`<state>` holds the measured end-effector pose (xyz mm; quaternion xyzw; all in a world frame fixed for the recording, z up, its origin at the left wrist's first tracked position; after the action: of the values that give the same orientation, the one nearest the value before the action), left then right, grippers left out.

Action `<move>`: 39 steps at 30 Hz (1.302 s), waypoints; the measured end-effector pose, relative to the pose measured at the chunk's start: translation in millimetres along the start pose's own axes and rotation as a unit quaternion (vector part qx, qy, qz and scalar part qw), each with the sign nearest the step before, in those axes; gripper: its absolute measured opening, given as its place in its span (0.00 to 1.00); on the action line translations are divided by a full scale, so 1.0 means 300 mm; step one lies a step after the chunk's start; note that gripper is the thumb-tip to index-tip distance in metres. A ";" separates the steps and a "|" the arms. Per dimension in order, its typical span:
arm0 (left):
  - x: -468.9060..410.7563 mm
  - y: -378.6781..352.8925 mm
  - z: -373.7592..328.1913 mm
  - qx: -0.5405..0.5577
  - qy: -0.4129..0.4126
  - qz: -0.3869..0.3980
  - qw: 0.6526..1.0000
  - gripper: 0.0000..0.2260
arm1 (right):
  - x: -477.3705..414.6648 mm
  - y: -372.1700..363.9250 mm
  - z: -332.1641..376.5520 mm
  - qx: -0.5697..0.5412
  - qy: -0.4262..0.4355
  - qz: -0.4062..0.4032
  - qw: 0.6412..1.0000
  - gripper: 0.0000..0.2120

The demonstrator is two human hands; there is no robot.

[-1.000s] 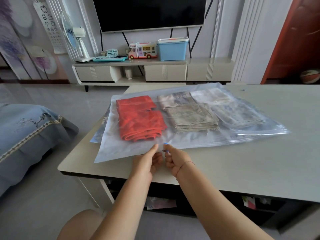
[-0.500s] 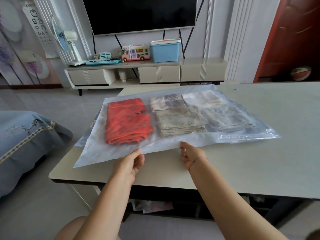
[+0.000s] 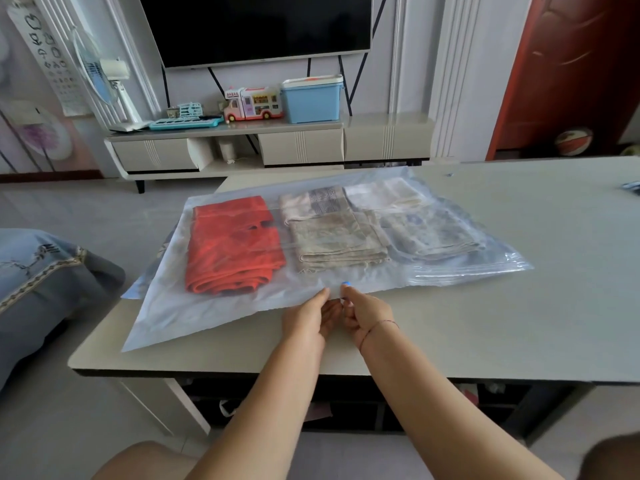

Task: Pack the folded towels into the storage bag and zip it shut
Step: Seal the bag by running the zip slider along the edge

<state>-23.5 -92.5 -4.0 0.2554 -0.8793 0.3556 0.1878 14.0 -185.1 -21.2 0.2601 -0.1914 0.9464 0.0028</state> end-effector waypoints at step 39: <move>-0.005 -0.095 0.070 -0.028 0.009 0.011 0.999 0.02 | -0.038 0.374 0.198 -0.036 0.052 -0.126 0.990 0.15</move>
<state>-8.7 -124.7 -3.8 0.2370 -0.8902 0.3347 0.1986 41.1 -309.7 -20.3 0.2326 -0.1903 0.9433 0.1414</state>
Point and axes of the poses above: each hand's wrist, its own x-axis away from the middle knuckle, its own y-axis out of the back of the hand, z = x × y, the point moved 5 cm from there along -x, towards the middle knuckle, and after that the axes turned 7 degrees about x, right-handed, at the moved point
